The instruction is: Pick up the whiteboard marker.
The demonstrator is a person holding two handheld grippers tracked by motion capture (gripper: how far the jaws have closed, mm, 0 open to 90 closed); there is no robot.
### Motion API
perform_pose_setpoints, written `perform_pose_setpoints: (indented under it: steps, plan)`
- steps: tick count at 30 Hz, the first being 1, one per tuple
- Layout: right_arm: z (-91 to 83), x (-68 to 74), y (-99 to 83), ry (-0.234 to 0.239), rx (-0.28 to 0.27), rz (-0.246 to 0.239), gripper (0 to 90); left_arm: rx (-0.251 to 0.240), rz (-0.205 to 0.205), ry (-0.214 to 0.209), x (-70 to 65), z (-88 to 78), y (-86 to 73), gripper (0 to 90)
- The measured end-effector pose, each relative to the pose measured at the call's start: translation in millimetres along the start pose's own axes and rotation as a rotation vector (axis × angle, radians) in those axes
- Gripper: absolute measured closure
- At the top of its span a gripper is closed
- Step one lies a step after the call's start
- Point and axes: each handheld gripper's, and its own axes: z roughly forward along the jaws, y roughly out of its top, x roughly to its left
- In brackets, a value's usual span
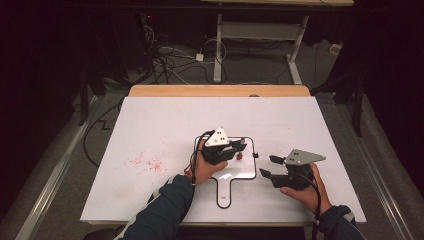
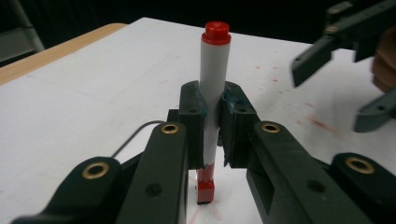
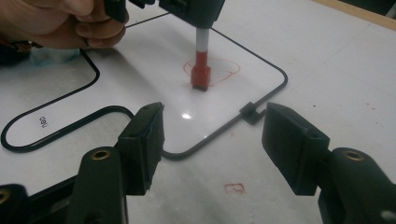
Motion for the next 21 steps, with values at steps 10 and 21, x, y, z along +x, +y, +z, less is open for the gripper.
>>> perform_pose_setpoints:
  steps: [10,21]
  plan:
    - [0.4,0.9,-0.1,0.003,0.001,-0.004,39.9,-0.009,-0.027,0.069,23.0,5.7,1.0,78.9]
    - [0.4,0.7,-0.5,0.006,0.003,-0.01,39.8,0.001,-0.044,0.15,43.6,8.6,3.0,78.8]
